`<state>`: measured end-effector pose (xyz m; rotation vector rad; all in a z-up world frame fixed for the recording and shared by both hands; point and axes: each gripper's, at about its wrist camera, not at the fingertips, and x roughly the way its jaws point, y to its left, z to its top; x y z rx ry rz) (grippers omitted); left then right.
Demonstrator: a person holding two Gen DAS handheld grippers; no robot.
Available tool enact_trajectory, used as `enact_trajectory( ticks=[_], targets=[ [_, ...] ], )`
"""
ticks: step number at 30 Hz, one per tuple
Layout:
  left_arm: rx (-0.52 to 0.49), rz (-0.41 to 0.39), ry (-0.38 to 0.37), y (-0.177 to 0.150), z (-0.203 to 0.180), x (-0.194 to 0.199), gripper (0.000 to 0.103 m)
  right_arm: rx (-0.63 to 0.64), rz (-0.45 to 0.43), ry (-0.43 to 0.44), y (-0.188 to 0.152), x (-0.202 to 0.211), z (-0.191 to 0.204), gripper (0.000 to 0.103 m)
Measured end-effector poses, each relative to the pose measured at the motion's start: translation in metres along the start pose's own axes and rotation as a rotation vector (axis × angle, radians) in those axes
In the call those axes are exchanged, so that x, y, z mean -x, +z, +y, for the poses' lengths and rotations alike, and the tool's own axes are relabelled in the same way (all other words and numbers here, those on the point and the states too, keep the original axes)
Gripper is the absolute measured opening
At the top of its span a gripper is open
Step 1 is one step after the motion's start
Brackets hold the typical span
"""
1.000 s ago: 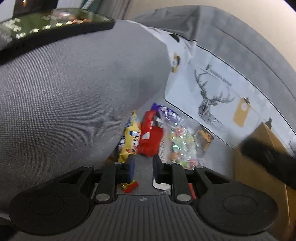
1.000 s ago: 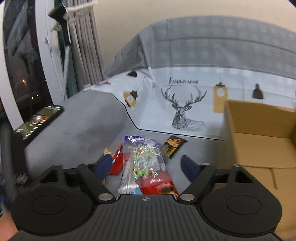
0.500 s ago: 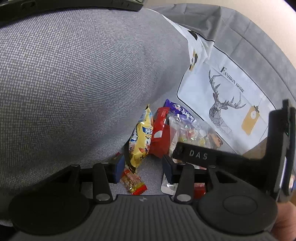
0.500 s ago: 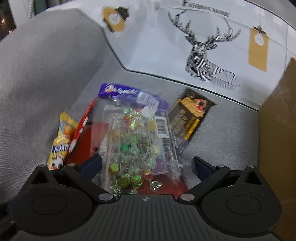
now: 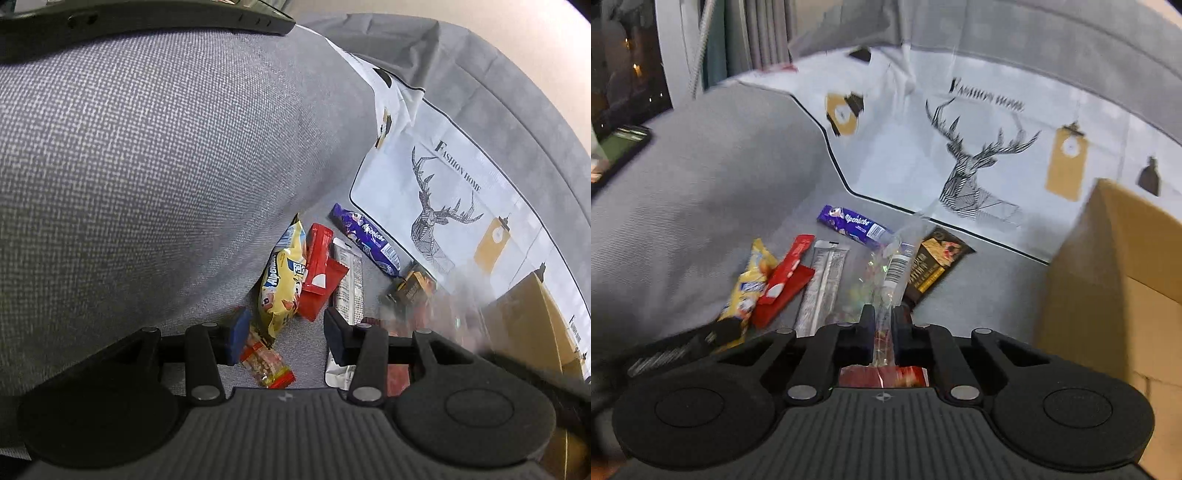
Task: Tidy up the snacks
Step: 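Grasp the clear candy bag with the right tool while the left tool reaches toward the snacks, then grasp the yellow wafer bar with the left tool while the right tool holds the candy bag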
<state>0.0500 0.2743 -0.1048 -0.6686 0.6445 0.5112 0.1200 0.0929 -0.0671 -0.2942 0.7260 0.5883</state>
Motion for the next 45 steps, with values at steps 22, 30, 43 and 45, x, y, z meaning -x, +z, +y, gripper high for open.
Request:
enact_trajectory(
  ticks=[22,30,43,45],
  targets=[
    [-0.235,-0.040,-0.017,-0.022,-0.039,0.015,0.008,-0.044,0.006,0.101,-0.065,0.013,-0.014,0.021],
    [-0.228,0.061,-0.135,-0.035,-0.031,0.045,0.008,0.021,0.037,0.105,-0.073,0.003,0.004,0.014],
    [-0.247,0.163,-0.069,-0.052,-0.032,0.020,0.037,-0.055,0.110,0.089,-0.091,0.025,-0.009,0.014],
    [-0.259,0.164,-0.051,-0.055,-0.034,0.016,0.037,-0.047,0.101,0.099,-0.091,0.026,-0.009,0.014]
  ],
)
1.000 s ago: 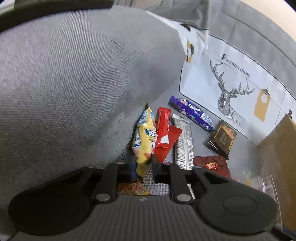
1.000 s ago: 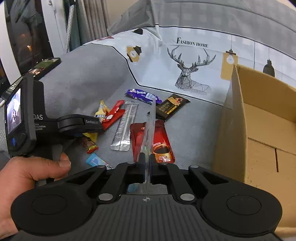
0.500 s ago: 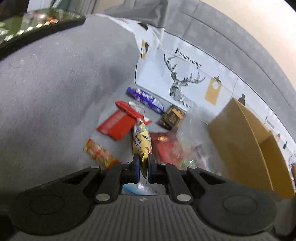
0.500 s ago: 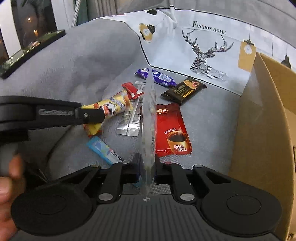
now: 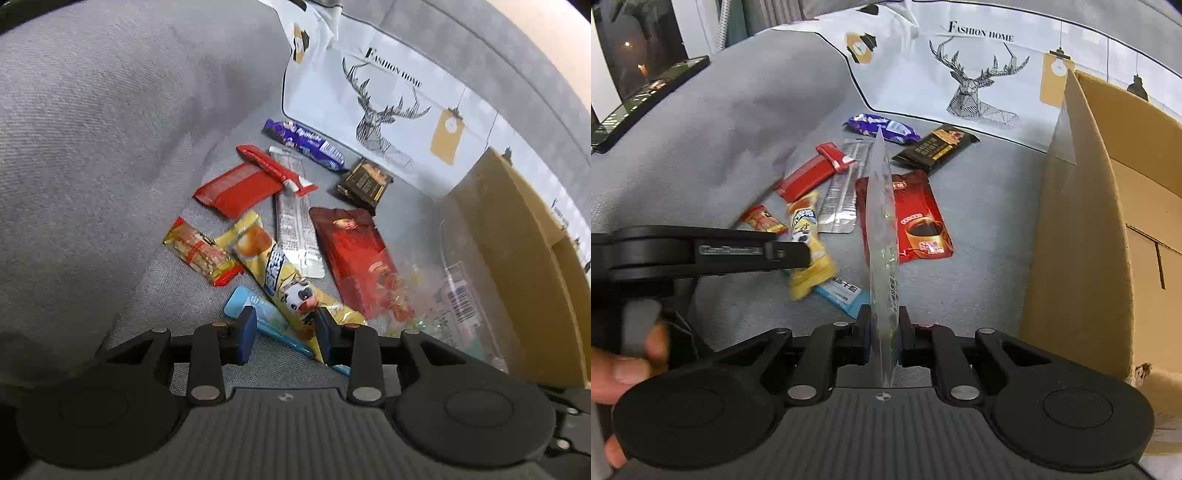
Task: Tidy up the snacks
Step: 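Grasp the yellow wafer bar with the left tool while the right tool holds the candy bag, then carry the candy bag and wafer bar into the box and open both tools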
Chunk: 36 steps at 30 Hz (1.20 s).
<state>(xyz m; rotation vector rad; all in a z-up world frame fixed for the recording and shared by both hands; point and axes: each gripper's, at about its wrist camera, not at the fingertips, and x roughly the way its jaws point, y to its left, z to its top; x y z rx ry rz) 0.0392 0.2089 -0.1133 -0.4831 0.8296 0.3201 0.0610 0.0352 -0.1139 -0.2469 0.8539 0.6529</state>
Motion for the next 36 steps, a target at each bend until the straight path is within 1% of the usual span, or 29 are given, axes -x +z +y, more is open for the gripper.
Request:
enact_trajectory(
  ticks=[1,3,4,7,8,11,14,16,18,19,20,21,23,24,27,31,36],
  targets=[
    [-0.009,-0.004,0.005,-0.001,-0.003,-0.001,0.038,0.008,-0.002,-0.001,-0.001,0.000,0.000,0.014],
    [-0.032,-0.025,0.015,-0.002,-0.008,-0.001,0.045,0.011,-0.005,0.001,-0.001,0.000,0.001,0.015],
    [-0.034,-0.038,0.016,-0.003,-0.010,0.000,0.046,0.010,-0.005,0.003,0.000,0.000,0.001,0.015],
    [0.013,-0.083,0.003,-0.001,-0.008,0.003,0.055,0.001,-0.013,0.000,0.001,0.002,-0.001,0.015],
    [0.032,-0.095,0.006,0.000,-0.008,0.002,0.059,-0.004,-0.016,-0.003,0.000,0.003,-0.001,0.015],
    [0.066,-0.112,0.012,0.006,-0.008,-0.003,0.060,-0.018,-0.018,-0.006,-0.002,0.003,-0.003,0.015],
    [0.067,-0.099,0.038,0.010,-0.010,-0.012,0.060,-0.016,-0.017,-0.009,-0.002,0.002,-0.002,0.015],
    [0.057,-0.083,0.053,0.011,-0.011,-0.019,0.060,-0.012,-0.016,-0.010,-0.002,0.002,-0.002,0.015],
    [0.023,-0.082,0.075,0.010,-0.014,-0.022,0.059,-0.011,-0.017,-0.012,-0.001,0.002,-0.003,0.015],
    [0.007,-0.082,0.082,0.010,-0.016,-0.022,0.058,-0.010,-0.017,-0.012,-0.001,0.002,-0.003,0.015],
    [-0.013,-0.083,0.091,0.009,-0.018,-0.022,0.047,-0.010,-0.019,-0.013,-0.001,0.001,-0.002,0.015],
    [-0.029,-0.083,0.102,0.008,-0.020,-0.022,0.033,-0.008,-0.020,-0.014,-0.001,0.001,-0.002,0.015],
    [-0.040,-0.081,0.100,0.007,-0.020,-0.022,0.020,-0.003,-0.023,-0.016,-0.001,0.001,-0.002,0.015],
    [-0.041,-0.084,0.099,0.007,-0.019,-0.021,0.016,0.001,-0.028,-0.020,-0.001,0.002,-0.001,0.015],
    [-0.042,-0.108,0.095,0.006,-0.018,-0.015,0.016,0.015,-0.052,-0.038,-0.001,0.005,0.001,0.014],
    [-0.055,-0.140,0.090,0.004,-0.020,-0.005,0.015,-0.004,-0.090,-0.047,0.001,0.013,-0.003,0.014],
    [-0.071,-0.187,0.056,0.001,-0.022,0.013,0.015,-0.020,-0.142,-0.040,0.002,0.025,-0.008,0.014]
  ],
)
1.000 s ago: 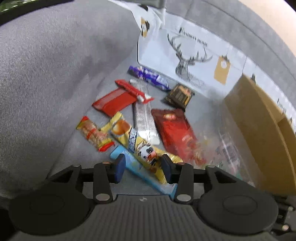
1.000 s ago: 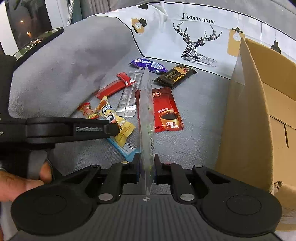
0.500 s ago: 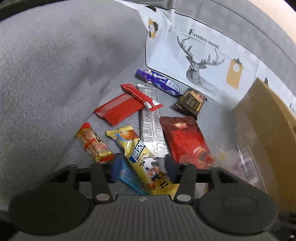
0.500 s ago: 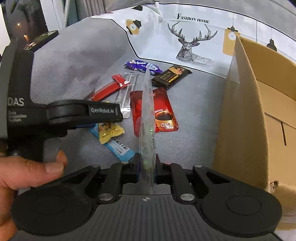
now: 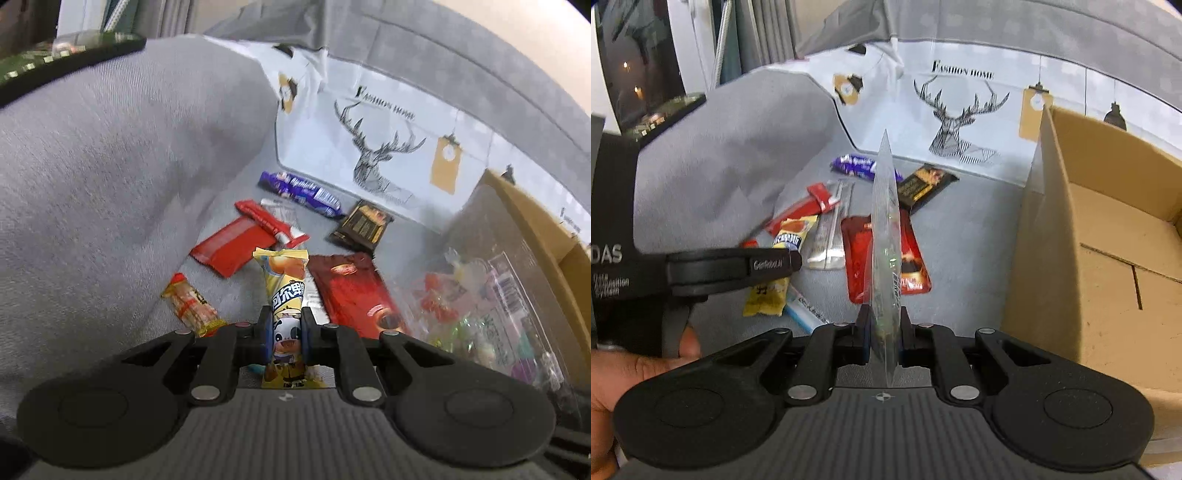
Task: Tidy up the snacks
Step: 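Carry the candy bag and wafer bar into the box and open both tools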
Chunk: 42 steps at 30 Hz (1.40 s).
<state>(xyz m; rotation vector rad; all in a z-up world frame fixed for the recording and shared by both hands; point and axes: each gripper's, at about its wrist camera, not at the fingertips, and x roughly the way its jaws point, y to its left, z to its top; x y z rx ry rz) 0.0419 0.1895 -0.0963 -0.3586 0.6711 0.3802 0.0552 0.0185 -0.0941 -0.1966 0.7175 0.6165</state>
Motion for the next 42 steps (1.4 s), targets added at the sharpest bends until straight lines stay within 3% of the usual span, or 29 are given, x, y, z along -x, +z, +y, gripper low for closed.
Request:
enact_trajectory(
  ticks=[12,30,42],
  targets=[
    [-0.179,-0.128,-0.067,-0.013,-0.024,0.059,0.015,-0.031,-0.156,0.030,0.007,0.040,-0.007,0.014],
    [-0.193,-0.094,-0.055,-0.024,-0.029,0.073,0.015,-0.075,-0.253,0.049,0.009,0.067,-0.041,0.014],
    [-0.187,-0.102,-0.097,-0.019,-0.044,0.095,0.015,-0.162,-0.366,0.043,0.012,0.099,-0.074,0.014]
  ],
)
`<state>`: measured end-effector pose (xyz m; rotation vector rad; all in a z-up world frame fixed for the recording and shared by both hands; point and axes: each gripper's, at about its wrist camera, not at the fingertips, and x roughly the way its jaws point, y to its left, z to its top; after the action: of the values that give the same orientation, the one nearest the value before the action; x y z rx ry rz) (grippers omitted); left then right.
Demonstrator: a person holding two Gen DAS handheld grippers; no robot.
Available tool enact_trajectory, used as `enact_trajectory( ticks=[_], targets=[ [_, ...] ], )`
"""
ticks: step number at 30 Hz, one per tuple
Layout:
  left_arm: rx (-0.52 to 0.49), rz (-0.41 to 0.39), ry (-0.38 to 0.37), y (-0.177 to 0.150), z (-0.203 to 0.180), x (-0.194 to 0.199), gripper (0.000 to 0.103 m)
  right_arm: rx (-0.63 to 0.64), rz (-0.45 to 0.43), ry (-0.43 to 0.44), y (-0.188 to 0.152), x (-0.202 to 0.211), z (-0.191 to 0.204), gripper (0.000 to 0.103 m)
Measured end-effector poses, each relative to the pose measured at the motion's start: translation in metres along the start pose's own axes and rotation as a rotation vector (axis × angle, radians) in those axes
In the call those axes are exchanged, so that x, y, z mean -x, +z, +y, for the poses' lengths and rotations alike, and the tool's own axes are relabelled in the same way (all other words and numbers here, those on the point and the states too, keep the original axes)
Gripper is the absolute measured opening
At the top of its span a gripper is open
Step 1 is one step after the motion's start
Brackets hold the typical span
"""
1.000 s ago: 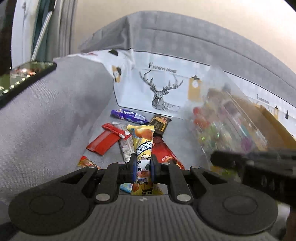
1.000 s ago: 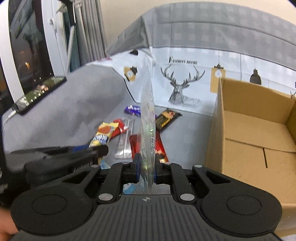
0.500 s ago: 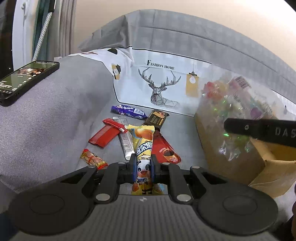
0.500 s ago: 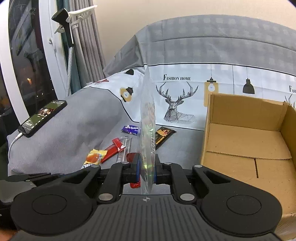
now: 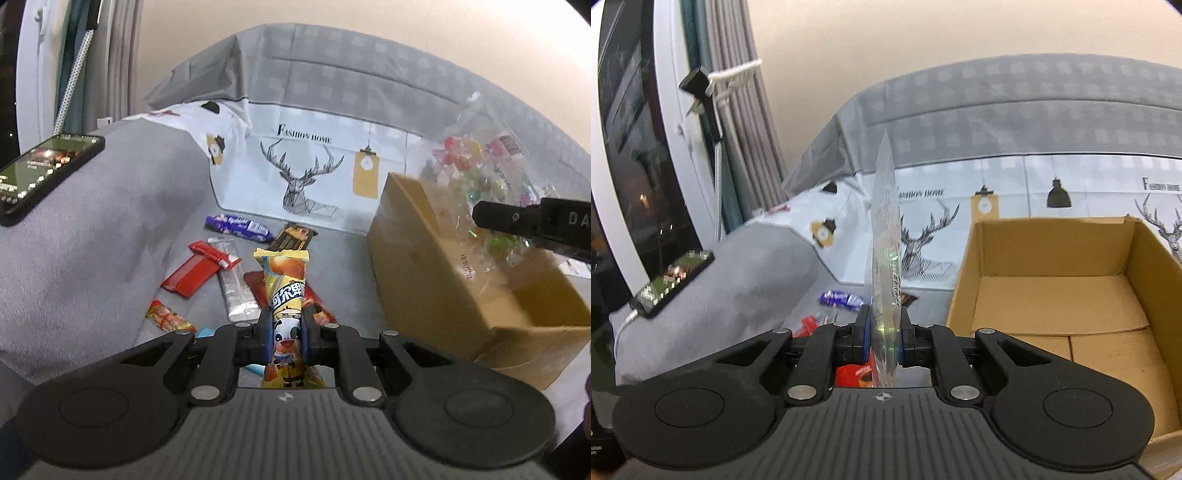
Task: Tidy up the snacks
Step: 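Carry the candy bag and wafer bar into the box and open both tools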
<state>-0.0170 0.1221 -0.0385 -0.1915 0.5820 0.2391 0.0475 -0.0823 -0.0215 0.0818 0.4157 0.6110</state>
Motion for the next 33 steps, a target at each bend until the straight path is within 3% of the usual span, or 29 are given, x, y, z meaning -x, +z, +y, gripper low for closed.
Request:
enact_trajectory(
  ticks=[10,20,28,33],
  targets=[
    [-0.037,-0.046,-0.059,0.029,-0.041,0.013,0.015,-0.095,-0.062,-0.057,0.012,0.011,-0.035,0.014],
    [-0.083,-0.111,-0.154,0.068,-0.103,0.014,0.015,-0.216,-0.111,-0.199,0.017,0.023,-0.083,0.014],
    [-0.126,-0.138,-0.213,0.086,-0.148,0.009,0.015,-0.285,-0.159,-0.341,0.020,0.036,-0.120,0.014],
    [-0.156,-0.148,-0.242,0.095,-0.174,0.002,0.015,-0.329,-0.167,-0.387,0.018,0.040,-0.138,0.014]
  ],
)
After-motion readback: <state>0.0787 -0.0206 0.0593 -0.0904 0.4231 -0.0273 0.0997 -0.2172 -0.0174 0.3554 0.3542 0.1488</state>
